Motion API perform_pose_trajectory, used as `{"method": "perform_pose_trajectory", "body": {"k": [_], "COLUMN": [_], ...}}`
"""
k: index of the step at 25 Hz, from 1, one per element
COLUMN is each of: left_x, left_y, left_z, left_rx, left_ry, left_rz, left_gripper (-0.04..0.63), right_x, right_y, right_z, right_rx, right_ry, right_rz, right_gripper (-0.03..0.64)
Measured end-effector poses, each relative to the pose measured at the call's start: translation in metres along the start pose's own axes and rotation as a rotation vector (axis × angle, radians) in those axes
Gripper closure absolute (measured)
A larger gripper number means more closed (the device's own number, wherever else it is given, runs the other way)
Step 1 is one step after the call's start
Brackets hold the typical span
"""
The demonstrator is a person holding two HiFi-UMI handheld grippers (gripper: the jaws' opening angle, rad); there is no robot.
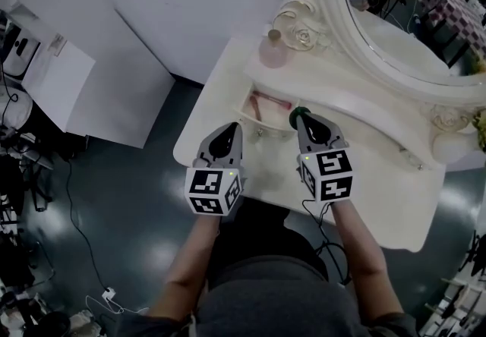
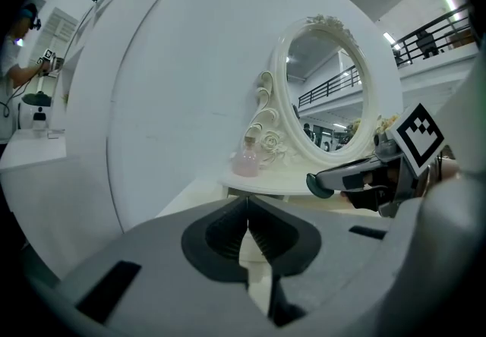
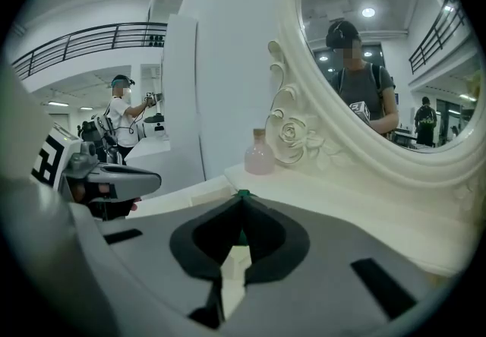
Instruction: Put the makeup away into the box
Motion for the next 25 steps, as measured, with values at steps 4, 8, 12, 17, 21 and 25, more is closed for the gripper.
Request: {"method": "perform_pose_trajectory", "body": {"k": [4, 8, 12, 17, 21, 25], "left_x": [-0.015, -0.028, -0.04, -0.051, -0.057, -0.062], "left_y": [0.001, 0.001, 0.002, 0.003, 0.003, 0.003], "left_z": [0.0, -0.001, -0.002, -0.004, -0.005, -0.006], "left_rx": [-0.001, -0.005, -0.006, -0.013, -0.014, -0.014], "left_ry": [-0.014, -0.029, -0.039, -0.054, -0.061, -0.065], "left_rz": [0.018, 0.033, 0.044, 0.055, 0.06, 0.065], "left_gripper": [0.589, 0.589, 0.589, 0.589, 0.589, 0.589], "right_x": [-0.009, -0.016, -0.021, -0.025, -0.029, -0.03], "right_y": [0.017, 0.032, 0.047, 0.063, 0.072, 0.08], "right_z": [0.006, 0.009, 0.01, 0.009, 0.008, 0.003], "right_rx": [-0.014, -0.033, -0.054, -0.091, -0.113, -0.152], "right_ry": [-0.016, -0.03, -0.042, -0.043, -0.059, -0.077], "right_rz": [0.027, 0.045, 0.059, 0.08, 0.089, 0.089], "right_gripper": [0.612, 0.612, 0.612, 0.612, 0.612, 0.612]}}
Point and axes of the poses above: the fingertips, and each gripper's own axes: y forward along the fingers, x to its right, z out of its top, the point moved 7 cm from there along -y, backward along the fingers, and after that the axes turned 4 degrees about z, right-handed, at the moved point
